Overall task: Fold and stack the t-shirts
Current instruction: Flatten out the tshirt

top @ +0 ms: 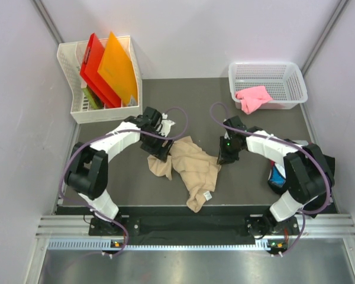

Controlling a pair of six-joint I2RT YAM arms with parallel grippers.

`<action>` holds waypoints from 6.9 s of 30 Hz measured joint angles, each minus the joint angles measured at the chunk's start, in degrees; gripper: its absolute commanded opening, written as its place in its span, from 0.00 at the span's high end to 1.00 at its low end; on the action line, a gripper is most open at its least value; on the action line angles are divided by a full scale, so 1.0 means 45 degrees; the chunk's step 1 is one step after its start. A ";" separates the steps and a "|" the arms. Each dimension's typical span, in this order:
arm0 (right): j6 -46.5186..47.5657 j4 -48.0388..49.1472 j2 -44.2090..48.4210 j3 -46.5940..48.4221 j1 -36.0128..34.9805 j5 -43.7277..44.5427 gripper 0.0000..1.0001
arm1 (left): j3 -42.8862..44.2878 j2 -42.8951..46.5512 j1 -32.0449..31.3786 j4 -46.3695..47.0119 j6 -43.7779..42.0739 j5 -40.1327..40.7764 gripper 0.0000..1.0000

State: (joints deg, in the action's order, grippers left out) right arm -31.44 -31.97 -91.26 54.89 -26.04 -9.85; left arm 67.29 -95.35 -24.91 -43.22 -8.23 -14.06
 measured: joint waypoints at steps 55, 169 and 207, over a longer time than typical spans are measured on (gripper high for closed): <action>0.0287 -0.5197 0.6334 0.2526 -0.2263 -0.1307 1.00 | 0.3551 0.9972 0.0044 -0.7378 -0.7087 0.3657 1.00; 0.3283 -0.0486 -0.0019 0.3094 -0.9058 0.5333 1.00 | 0.1603 0.2283 -0.0219 -0.0024 -0.3395 0.5542 1.00; 0.0296 -0.7004 0.5799 0.8476 -0.5799 0.6815 1.00 | 0.0690 0.9539 -0.0102 -0.6125 -0.8121 0.0767 1.00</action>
State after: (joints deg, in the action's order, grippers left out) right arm -30.11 -63.48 -65.17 93.03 -52.14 20.82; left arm 70.39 -52.42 -25.36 -70.78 -44.77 -10.61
